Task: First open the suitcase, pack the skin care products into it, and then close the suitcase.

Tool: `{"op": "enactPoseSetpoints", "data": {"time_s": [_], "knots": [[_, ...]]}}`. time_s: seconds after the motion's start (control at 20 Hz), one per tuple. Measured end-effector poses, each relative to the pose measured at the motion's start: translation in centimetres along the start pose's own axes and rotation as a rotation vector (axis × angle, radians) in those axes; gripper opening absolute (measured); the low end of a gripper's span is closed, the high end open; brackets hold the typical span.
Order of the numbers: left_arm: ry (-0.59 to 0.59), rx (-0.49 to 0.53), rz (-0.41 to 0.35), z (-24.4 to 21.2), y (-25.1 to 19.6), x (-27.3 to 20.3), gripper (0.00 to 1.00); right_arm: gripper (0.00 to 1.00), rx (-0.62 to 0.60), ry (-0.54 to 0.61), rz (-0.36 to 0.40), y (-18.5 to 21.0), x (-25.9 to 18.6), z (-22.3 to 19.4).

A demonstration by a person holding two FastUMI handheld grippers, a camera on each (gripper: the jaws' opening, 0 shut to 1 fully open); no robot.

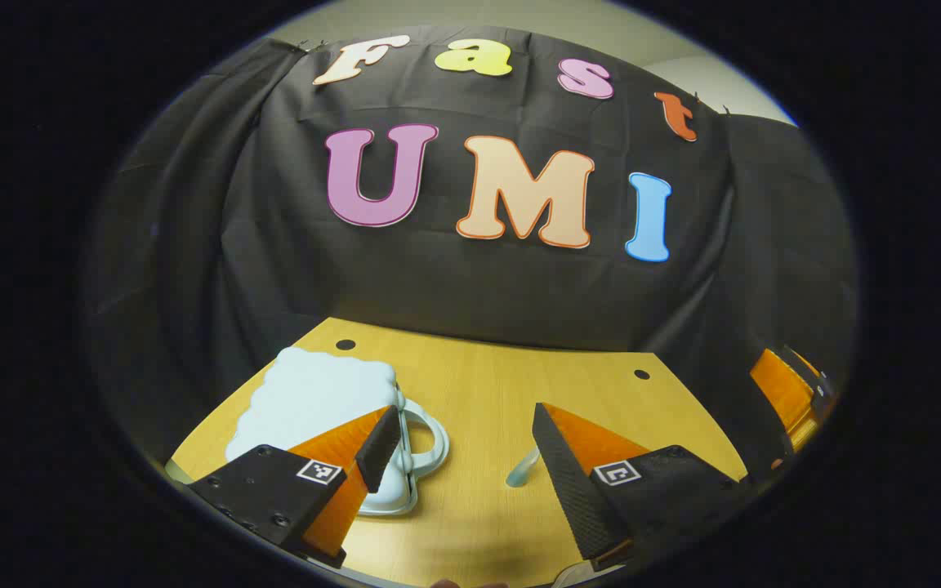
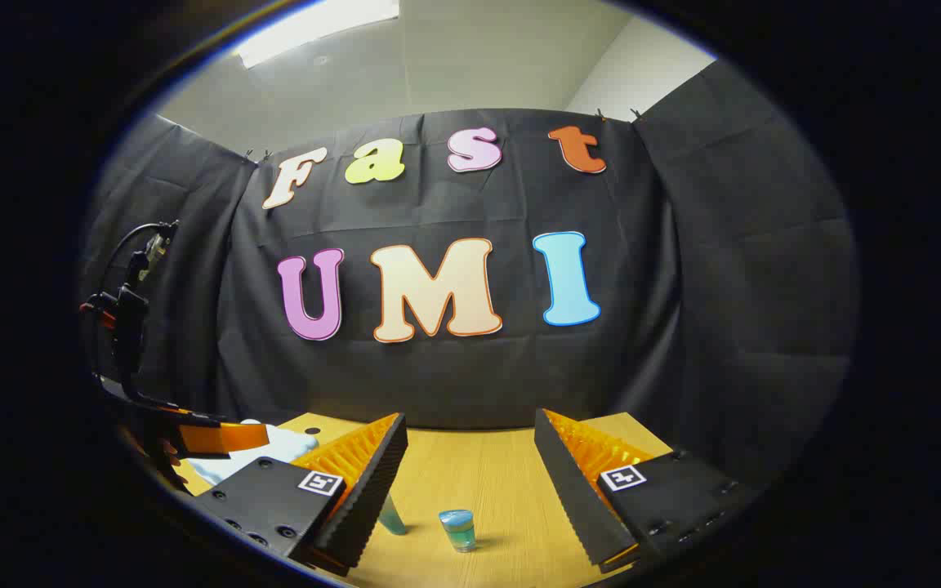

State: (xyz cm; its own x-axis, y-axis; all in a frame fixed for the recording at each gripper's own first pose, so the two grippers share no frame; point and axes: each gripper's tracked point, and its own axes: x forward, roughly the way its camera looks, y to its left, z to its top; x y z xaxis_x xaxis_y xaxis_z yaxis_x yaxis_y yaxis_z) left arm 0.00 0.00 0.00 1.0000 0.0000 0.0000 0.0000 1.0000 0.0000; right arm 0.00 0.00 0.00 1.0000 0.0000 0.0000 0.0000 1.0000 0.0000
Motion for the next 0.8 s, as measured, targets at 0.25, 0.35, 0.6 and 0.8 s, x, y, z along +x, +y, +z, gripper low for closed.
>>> {"op": "enactPoseSetpoints", "data": {"time_s": [0.25,0.35,0.6,0.8], "knots": [[0.025,-0.001,0.013,-0.5,0.4,0.8,0.95,0.98,0.002,0.022,-0.002,-0.2,0.2,-0.7],[0.042,0.004,0.004,-0.6,0.3,1.5,0.94,0.98,0.002,0.03,-0.001,-0.3,0.2,-0.9],[0.101,0.056,-0.034,-0.5,-0.1,5.0,0.96,0.98,0.002,0.057,0.001,-0.5,0.5,-1.9],[0.181,0.123,-0.021,-0.5,0.8,8.6,0.95,0.98,-0.001,0.08,-0.002,-0.9,0.7,-2.7]]}}
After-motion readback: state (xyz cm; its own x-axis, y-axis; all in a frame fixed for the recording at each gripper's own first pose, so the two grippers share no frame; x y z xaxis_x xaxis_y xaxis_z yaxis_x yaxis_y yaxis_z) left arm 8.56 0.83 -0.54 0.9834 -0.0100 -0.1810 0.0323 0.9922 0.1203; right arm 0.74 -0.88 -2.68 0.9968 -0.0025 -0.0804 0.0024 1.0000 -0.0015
